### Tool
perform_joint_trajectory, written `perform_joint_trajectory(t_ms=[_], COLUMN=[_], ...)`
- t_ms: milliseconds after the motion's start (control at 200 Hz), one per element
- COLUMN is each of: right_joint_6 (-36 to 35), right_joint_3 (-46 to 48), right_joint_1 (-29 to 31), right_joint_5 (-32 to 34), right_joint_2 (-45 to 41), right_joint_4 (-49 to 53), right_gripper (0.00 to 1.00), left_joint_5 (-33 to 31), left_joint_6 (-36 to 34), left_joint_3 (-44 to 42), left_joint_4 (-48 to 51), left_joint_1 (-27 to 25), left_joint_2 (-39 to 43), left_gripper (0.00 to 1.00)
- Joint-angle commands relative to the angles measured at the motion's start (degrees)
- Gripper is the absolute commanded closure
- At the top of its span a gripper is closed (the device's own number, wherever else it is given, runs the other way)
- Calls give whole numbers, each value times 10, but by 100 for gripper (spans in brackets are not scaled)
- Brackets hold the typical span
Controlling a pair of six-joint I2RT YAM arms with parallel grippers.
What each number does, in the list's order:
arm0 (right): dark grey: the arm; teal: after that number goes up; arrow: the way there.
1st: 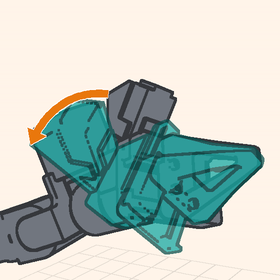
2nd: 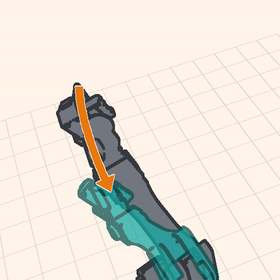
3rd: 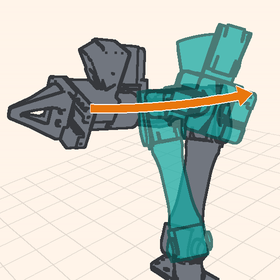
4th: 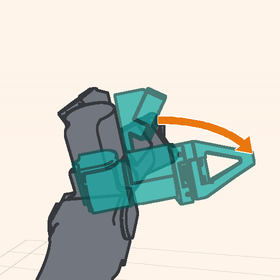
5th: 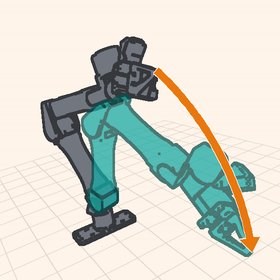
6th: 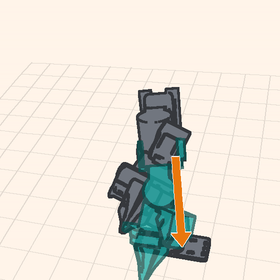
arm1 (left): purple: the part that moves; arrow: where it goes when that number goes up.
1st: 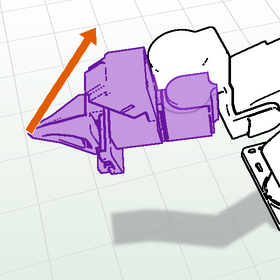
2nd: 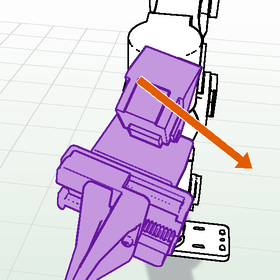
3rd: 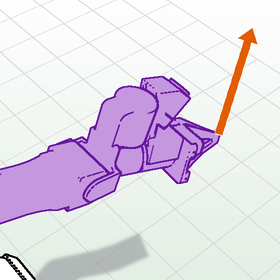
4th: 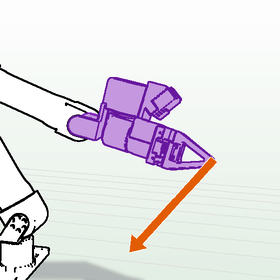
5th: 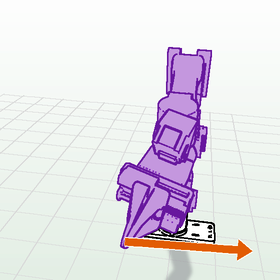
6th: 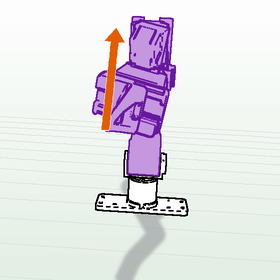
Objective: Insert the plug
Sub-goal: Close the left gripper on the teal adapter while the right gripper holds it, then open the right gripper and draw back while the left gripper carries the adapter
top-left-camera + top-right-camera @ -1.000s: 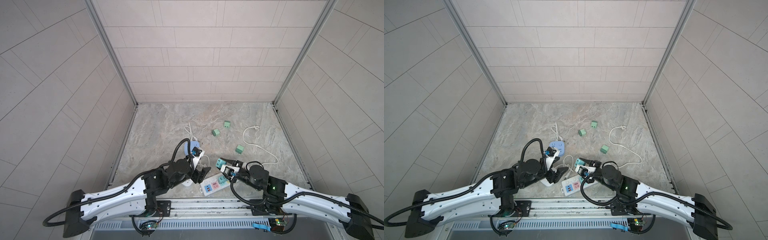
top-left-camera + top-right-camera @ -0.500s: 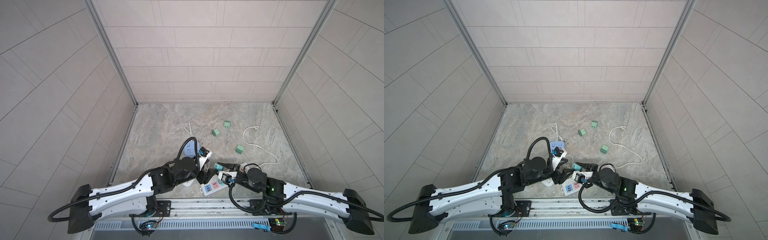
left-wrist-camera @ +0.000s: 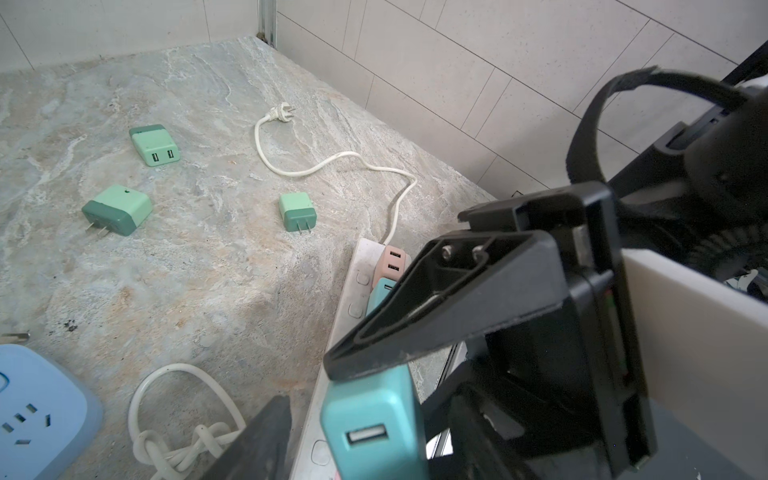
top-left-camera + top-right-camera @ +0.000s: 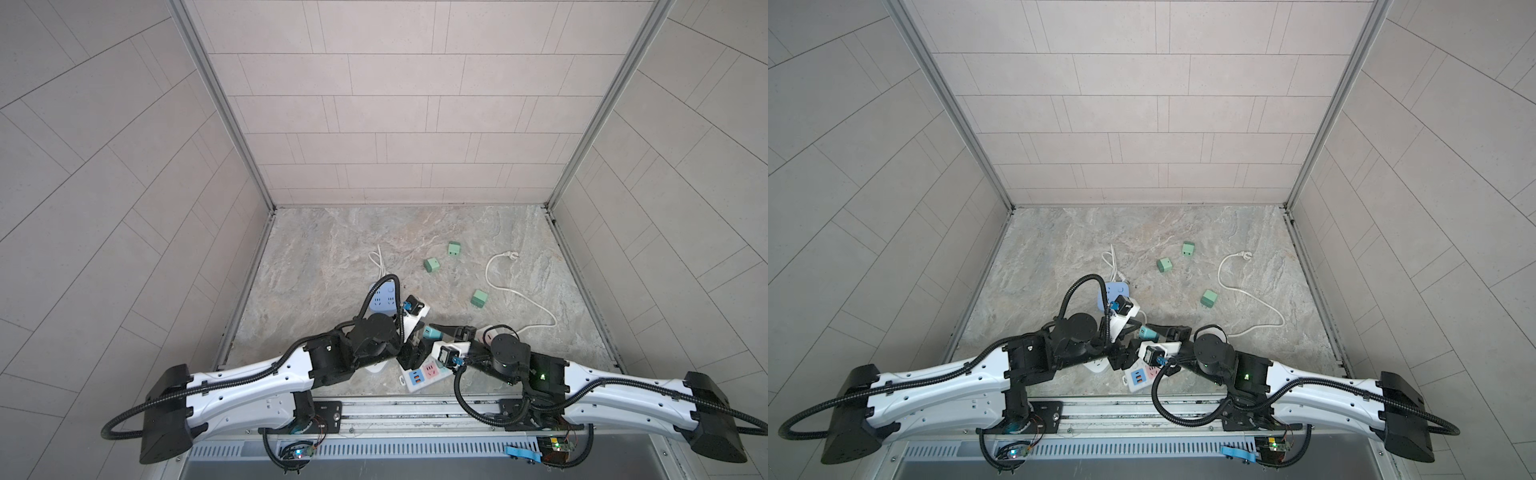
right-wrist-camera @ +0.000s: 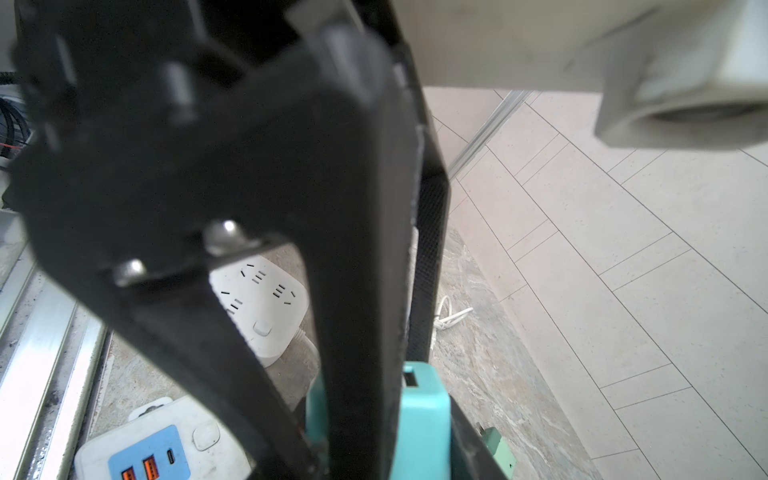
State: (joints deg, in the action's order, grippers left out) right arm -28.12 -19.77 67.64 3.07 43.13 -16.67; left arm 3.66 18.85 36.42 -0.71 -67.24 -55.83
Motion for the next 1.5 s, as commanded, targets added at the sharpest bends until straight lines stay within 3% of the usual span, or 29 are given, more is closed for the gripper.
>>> perform_joint_trajectory(t_ms=[0, 210, 535, 851, 1016, 1096, 1191, 1286, 1301, 1316, 1496], right_joint_6=[-3, -3, -8, -13, -13, 2, 22, 27, 28, 30, 35], right_joint_3=[-18, -22, -24, -38, -40, -42, -38, -34, -32, -31, -13], right_joint_1=[7, 11, 12, 14, 14, 14, 15, 14, 14, 14, 12], right_joint_5=[1, 3, -2, -4, 5, 29, 54, 63, 68, 72, 98], right_joint_2=[-6, -6, -13, 5, 18, 21, 22, 22, 22, 22, 15], right_joint_4=[-21, -20, -19, -10, -15, -20, -25, -23, -25, -26, -28], right_gripper=[80, 80, 80, 80, 75, 66, 44, 29, 7, 1, 0], left_joint_5=[7, 12, 16, 21, 26, 24, 20, 7, 2, -3, -73], left_joint_6=[3, 5, 4, -4, -6, -10, -12, -22, -24, -25, -45], left_joint_3=[16, 13, 15, 24, 27, 30, 28, 26, 25, 23, -14], left_joint_4=[-13, -14, -8, 3, 4, 11, 11, 18, 21, 22, 28], left_joint_1=[3, 2, 3, 2, 2, 2, 3, 3, 2, 2, 2], left_joint_2=[-2, 1, 5, 3, -2, -5, 0, 11, 15, 19, 100], left_gripper=[34, 41, 43, 60, 74, 82, 88, 95, 96, 97, 100])
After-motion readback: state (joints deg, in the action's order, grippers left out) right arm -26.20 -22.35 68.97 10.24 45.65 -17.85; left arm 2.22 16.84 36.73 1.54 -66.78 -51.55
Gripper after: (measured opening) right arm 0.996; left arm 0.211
